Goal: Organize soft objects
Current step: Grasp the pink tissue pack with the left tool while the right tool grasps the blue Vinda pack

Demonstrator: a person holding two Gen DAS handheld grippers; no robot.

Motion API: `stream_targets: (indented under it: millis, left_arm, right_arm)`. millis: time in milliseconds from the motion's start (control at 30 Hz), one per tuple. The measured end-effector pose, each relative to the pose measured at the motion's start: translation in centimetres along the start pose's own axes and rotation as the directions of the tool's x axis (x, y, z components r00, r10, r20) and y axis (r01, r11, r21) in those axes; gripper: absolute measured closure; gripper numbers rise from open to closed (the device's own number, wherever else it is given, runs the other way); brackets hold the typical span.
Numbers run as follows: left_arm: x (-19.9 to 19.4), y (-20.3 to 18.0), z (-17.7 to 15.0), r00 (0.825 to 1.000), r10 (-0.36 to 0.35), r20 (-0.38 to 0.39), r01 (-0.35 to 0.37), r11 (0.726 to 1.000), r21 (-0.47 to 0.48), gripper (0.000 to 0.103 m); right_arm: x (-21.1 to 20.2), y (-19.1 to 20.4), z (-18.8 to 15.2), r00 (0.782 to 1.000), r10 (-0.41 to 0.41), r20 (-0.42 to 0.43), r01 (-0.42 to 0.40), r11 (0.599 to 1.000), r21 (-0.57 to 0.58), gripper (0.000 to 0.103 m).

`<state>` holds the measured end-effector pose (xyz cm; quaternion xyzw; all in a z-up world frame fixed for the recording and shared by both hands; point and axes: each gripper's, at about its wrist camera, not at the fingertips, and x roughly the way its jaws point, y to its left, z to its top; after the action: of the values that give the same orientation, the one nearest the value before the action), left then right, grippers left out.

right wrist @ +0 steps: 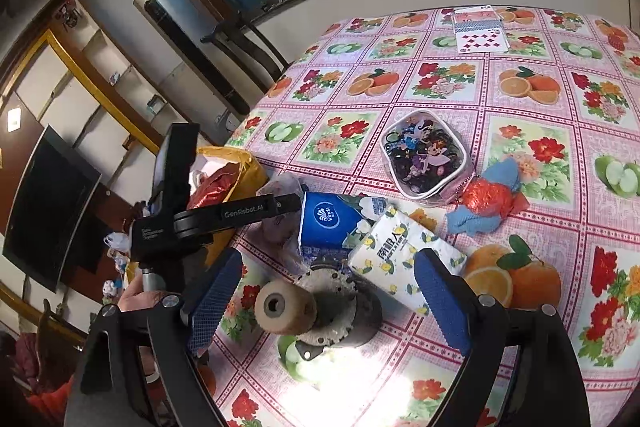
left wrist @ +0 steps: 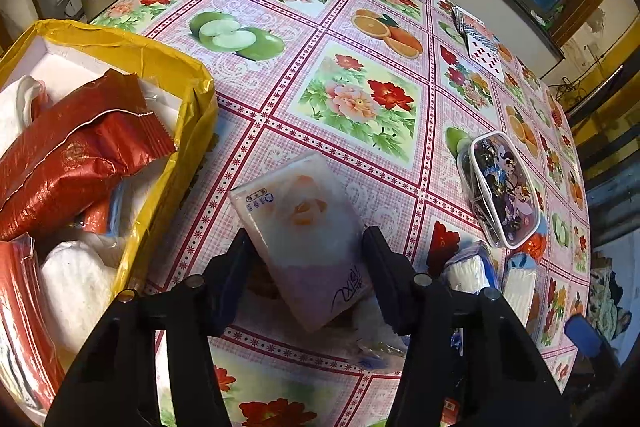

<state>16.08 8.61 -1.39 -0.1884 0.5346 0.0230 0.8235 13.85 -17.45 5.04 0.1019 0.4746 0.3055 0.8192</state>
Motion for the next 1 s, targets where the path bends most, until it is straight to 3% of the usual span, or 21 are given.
stream_targets:
  millis: [100,333,600,667,733,767,833,900,1000]
  left_arm:
    - [-0.5,0.5,-0.3,1.000,-0.010,0.011,0.010,1.000,-0.004,0.058]
    - [-1.2,0.9,-1.3,1.000,-0.016,0.019,0.015,0.999,0.029,0.060]
    - [-1.4,1.3,-1.7,1.000,-0.027,0.009,0.027,0.999,0.042,0.060]
    - [-1.3,1.3,-1.5,1.000,-0.026,0.003,0.026,0.999,0.029,0.059]
    - [-1.2,1.2,-1.5,1.000,-0.020,0.007,0.020,1.000,0.023,0.057]
    - [-1.1,1.2,-1.5,1.000,-0.016,0.008,0.016,1.000,0.015,0.056]
    - [-0.9,0.8,-1.4,1.000,-0.016,0.000,0.016,1.000,0.007,0.050]
    - [-0.3,0.1,-1.3,1.000,-0.010,-0.023,0.011,1.000,0.005,0.036]
    - [0.1,-0.9,-1.2,1.000,0.000,-0.019,0.000,1.000,0.025,0.027]
  right_arm:
    - [2.2,0.8,1.4,0.996,-0.071,-0.056,0.068,0.996,-0.059,0.013]
    - [7.2,3.1,3.4,0.978,-0.114,-0.176,0.089,0.985,-0.145,0.013]
    - [10.4,5.0,3.2,0.915,-0.338,-0.218,0.248,0.901,-0.356,0.014]
    - [11.4,4.8,3.2,0.903,-0.364,-0.229,0.264,0.889,-0.374,0.020]
    - [12.1,4.3,3.1,0.895,-0.382,-0.231,0.280,0.883,-0.377,0.037]
    - [12.2,4.2,3.0,0.895,-0.378,-0.235,0.277,0.886,-0.372,0.038]
    - [11.8,3.6,3.1,0.908,-0.349,-0.230,0.260,0.903,-0.341,0.044]
    - [11.2,3.2,3.2,0.914,-0.346,-0.211,0.267,0.906,-0.328,0.052]
    - [10.3,2.2,3.2,0.924,-0.319,-0.209,0.252,0.923,-0.290,0.055]
